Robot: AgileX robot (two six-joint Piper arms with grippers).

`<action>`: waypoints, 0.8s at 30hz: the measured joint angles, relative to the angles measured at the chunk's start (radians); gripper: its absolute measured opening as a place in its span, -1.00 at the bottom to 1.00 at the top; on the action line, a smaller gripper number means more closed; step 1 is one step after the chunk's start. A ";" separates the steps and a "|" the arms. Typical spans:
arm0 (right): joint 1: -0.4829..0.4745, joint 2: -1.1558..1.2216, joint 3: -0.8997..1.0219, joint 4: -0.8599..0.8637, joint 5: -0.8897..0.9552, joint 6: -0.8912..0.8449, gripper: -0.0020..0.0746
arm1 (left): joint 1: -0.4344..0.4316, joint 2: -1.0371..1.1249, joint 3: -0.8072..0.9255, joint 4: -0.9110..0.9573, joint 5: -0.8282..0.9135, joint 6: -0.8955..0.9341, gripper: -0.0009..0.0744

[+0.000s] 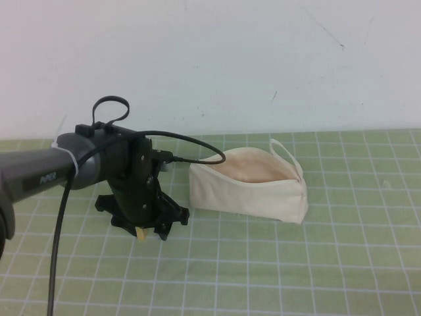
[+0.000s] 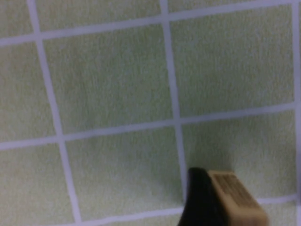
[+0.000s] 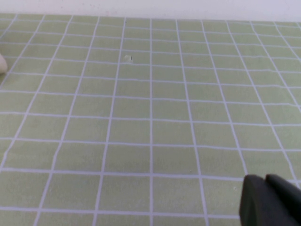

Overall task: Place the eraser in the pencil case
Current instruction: Pick up the eraser from the table

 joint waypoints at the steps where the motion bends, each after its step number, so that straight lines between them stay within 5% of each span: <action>1: 0.000 0.000 0.000 0.000 0.000 0.000 -0.95 | 0.000 0.000 0.000 0.000 -0.002 -0.002 0.11; 9: 0.000 0.000 0.000 0.000 0.000 0.000 -0.95 | 0.000 0.000 0.000 0.012 -0.002 -0.011 -0.73; 24: 0.000 0.000 0.000 0.000 0.000 0.000 -0.95 | -0.039 -0.371 0.000 -0.092 0.059 0.144 -0.73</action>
